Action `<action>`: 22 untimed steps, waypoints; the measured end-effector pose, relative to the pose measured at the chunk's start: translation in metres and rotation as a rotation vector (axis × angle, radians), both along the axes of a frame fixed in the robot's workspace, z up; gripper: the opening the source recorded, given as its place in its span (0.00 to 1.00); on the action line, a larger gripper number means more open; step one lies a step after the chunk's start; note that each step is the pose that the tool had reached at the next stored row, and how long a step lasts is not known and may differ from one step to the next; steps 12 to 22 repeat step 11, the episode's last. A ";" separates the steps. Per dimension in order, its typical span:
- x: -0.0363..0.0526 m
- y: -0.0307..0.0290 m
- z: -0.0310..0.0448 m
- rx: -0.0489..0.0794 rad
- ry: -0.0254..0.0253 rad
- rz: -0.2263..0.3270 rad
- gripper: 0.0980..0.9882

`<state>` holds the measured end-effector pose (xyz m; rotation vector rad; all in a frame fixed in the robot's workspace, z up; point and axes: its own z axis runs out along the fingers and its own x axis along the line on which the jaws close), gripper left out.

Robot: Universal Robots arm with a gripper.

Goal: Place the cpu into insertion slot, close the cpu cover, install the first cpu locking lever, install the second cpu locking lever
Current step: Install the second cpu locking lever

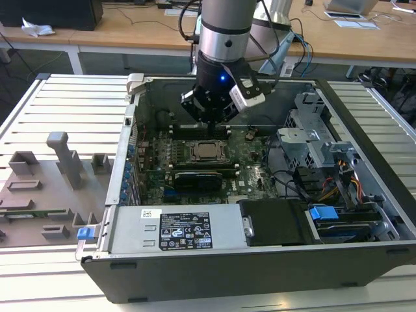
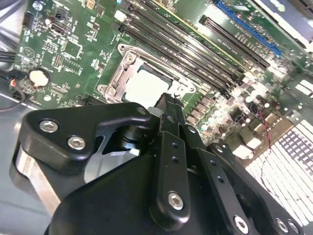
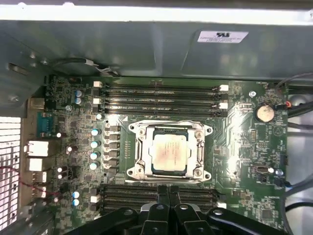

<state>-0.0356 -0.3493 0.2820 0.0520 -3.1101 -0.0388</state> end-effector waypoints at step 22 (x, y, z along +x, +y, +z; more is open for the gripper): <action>0.0001 0.0000 0.0225 -0.003 0.0001 0.000 0.01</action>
